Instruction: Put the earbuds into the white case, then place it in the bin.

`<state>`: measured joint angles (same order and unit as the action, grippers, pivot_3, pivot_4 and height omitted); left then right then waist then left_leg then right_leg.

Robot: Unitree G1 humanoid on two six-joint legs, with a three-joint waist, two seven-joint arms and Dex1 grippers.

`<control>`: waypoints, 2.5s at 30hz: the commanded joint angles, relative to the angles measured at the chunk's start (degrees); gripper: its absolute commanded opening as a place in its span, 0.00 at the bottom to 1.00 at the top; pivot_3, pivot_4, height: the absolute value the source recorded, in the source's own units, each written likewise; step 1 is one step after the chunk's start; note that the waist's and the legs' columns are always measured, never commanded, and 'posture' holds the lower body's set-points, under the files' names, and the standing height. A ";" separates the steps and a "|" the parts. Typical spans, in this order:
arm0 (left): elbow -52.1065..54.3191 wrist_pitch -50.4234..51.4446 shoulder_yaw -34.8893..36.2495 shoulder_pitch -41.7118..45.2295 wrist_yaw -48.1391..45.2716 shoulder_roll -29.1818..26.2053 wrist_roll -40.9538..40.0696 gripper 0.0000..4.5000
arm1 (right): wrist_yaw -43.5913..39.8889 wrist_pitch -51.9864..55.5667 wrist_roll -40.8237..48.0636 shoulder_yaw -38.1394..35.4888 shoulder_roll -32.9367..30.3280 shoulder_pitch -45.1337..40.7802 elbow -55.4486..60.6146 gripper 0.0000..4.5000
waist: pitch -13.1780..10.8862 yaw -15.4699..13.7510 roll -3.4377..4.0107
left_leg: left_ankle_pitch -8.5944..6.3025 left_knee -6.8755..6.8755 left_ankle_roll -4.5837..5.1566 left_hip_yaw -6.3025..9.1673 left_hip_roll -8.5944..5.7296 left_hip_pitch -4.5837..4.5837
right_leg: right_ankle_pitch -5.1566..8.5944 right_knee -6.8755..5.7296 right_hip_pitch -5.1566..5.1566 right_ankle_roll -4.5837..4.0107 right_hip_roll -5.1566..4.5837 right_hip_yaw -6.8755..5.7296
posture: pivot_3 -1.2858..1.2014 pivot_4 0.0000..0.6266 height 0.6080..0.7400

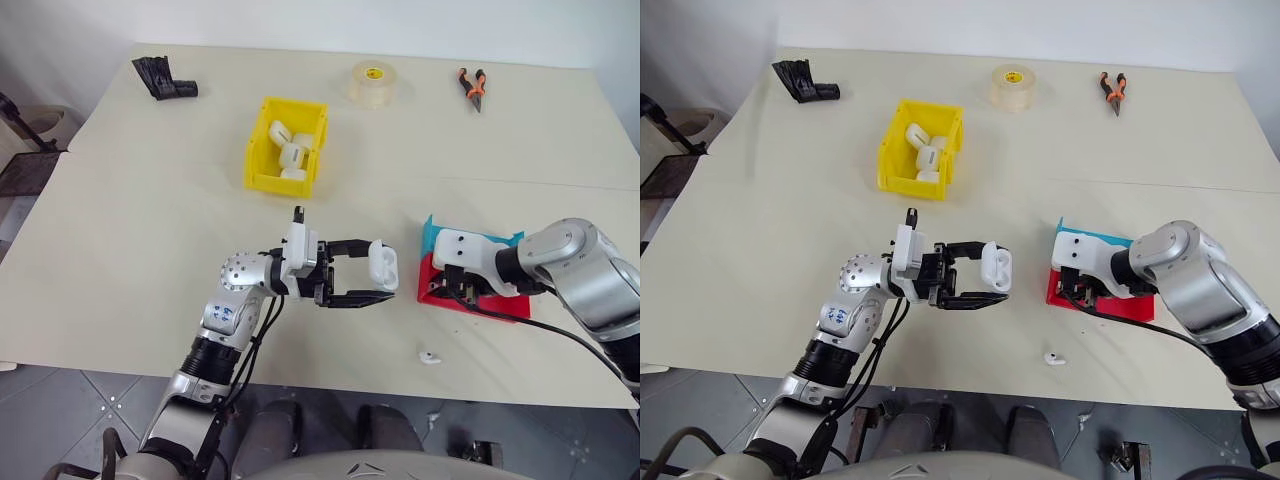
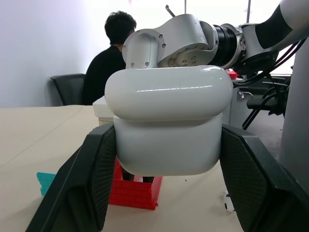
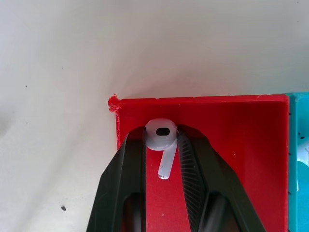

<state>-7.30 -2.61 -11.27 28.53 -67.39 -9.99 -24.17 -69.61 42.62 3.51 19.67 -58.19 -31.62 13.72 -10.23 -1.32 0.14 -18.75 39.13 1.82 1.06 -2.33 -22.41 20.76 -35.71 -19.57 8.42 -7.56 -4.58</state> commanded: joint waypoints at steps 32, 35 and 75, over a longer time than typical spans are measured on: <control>-0.54 5.58 3.06 5.83 -4.22 -0.46 -5.00 0.62 | 10.49 -10.19 38.16 -42.16 24.64 19.76 15.51 0.19 | -0.03 -0.07 -0.05 | 0.01 -0.03 -0.01 0.00 0.01 0.04 | -0.01 -0.06 0.04 0.02 0.04 -0.03 | 0.52 0.24 1.00; -0.52 6.86 3.30 6.67 -4.61 -0.63 -5.36 0.62 | 14.47 -11.16 39.41 -40.08 29.00 20.88 17.48 0.19 | -0.02 -0.01 -0.04 | 0.02 -0.03 -0.03 0.00 -0.01 0.04 | -0.01 -0.14 0.01 0.02 0.04 -0.01 | 0.52 0.24 1.00; 1.76 14.20 4.36 10.44 -5.80 -0.53 -7.24 0.62 | 22.64 -25.22 41.97 -25.56 40.40 25.98 13.25 0.19 | -0.02 0.13 -0.03 | 0.02 -0.04 -0.03 0.03 -0.05 0.08 | -0.01 -0.23 -0.03 0.02 0.06 0.09 | 0.52 0.24 1.00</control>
<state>-8.43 12.02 -7.76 37.78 -73.14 -11.27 -29.43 -46.15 17.96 46.75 -7.05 -17.29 -6.30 26.90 -10.25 -1.20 0.11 -18.74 39.09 1.80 1.09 -2.38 -22.34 20.75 -35.94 -19.60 8.43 -7.49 -4.49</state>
